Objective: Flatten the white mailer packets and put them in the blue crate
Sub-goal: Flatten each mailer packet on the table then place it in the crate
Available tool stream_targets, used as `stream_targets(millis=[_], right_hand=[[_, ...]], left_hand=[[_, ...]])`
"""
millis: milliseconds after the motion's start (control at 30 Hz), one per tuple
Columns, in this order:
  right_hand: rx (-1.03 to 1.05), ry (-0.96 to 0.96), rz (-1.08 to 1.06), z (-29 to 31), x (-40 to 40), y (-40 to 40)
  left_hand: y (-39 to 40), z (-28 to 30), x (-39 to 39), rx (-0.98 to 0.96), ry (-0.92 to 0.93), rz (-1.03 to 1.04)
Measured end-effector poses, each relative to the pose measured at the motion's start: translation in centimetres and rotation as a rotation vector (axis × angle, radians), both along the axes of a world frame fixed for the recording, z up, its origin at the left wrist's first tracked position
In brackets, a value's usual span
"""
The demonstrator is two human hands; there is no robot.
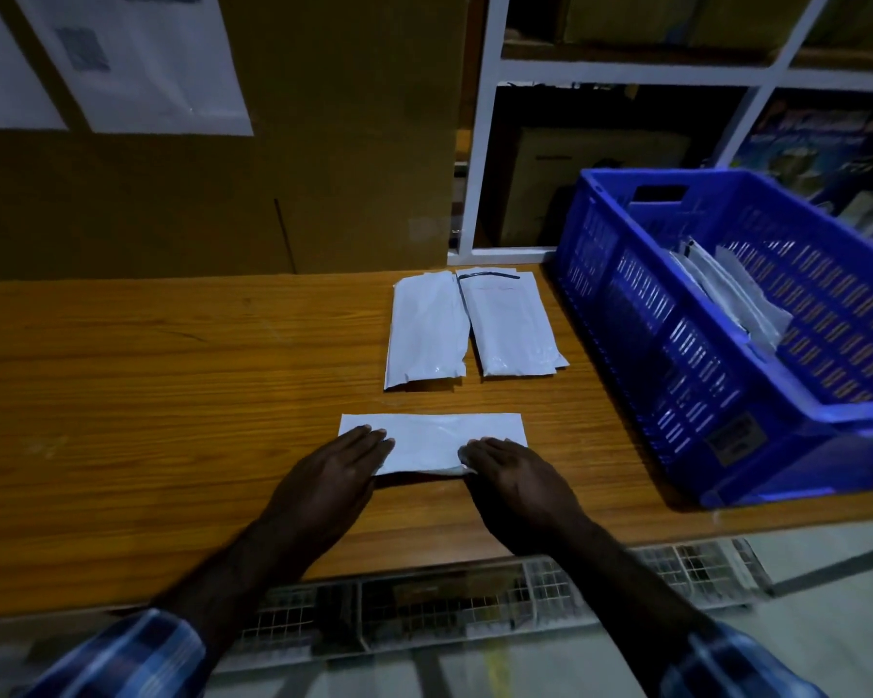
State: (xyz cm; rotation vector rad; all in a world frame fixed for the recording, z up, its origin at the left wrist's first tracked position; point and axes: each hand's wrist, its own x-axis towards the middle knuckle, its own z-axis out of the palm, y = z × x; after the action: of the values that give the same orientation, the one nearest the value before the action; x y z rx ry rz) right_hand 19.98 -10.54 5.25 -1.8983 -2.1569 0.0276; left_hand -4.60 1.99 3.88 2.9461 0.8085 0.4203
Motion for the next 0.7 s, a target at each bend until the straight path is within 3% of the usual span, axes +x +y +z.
stream_targets(millis=[367,700], right_hand=[[-0.078,-0.04,-0.09,4.2,3.0,-1.0],[0.262,-0.102,-0.112,14.2,8.6,0.0]], left_hand=[[-1.0,4.2,0.6,-0.037,-0.134,0.051],[1.6,13.4,8.5,0.071,-0.323,0.092]])
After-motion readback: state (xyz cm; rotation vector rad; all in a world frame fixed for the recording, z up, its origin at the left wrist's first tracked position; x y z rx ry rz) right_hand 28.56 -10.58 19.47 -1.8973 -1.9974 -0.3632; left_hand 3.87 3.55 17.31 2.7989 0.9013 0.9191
